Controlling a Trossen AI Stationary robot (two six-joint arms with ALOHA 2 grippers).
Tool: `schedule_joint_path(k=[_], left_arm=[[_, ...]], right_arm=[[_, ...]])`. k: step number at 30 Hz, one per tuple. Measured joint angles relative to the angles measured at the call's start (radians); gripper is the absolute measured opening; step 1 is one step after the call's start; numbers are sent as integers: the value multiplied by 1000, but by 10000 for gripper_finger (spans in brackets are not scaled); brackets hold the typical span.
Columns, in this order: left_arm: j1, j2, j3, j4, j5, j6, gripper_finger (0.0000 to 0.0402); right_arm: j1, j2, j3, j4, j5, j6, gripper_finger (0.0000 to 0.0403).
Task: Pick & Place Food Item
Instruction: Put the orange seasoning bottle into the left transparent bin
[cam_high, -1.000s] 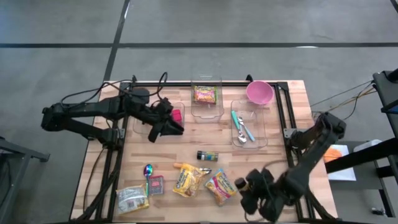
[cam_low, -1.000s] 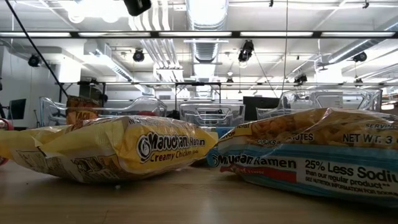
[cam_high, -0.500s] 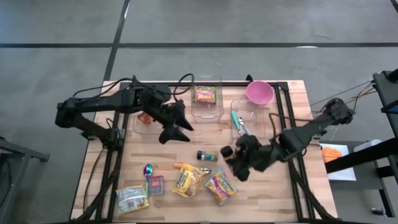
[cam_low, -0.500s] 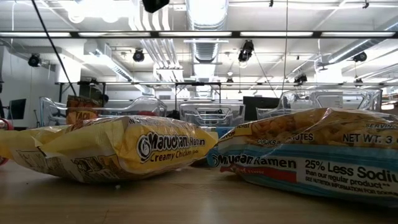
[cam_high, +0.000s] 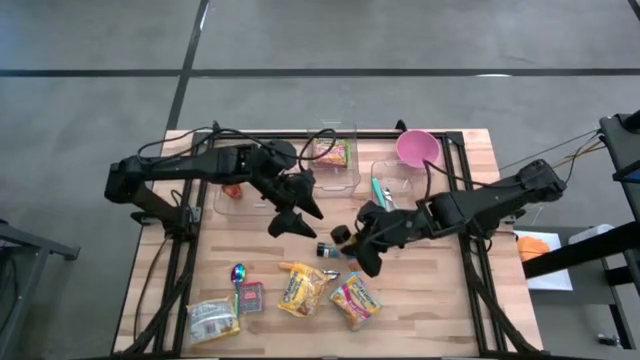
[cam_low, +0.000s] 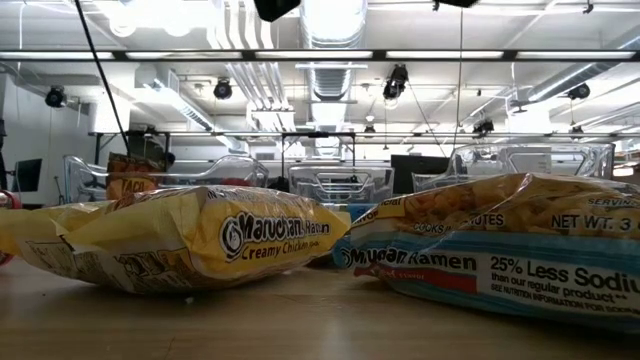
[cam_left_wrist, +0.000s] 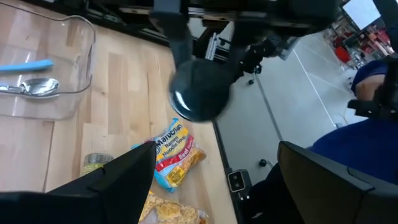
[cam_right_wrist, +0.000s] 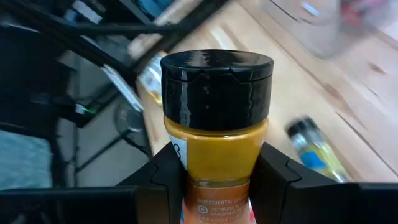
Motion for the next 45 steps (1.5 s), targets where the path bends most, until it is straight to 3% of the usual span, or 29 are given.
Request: schedule_joint_path(k=[11,18,39,42,45], left_arm=[[-7,21,0,27,5,-5,342],[-7,45,1,37,115,-41,342],[-9,112,1,58,157,-83,341],[-9,112,1,68,159,-74,324],[-9,112,1,75,176,-71,284]], right_arm=[[-37,48,0,121,-98,-43,120],[-58,69,4,175,-122,-50,120],[-68,124,44,165,-168,-72,120],[-68,126,51,166,-169,-79,120],[-68,126,53,166,-169,-82,120]])
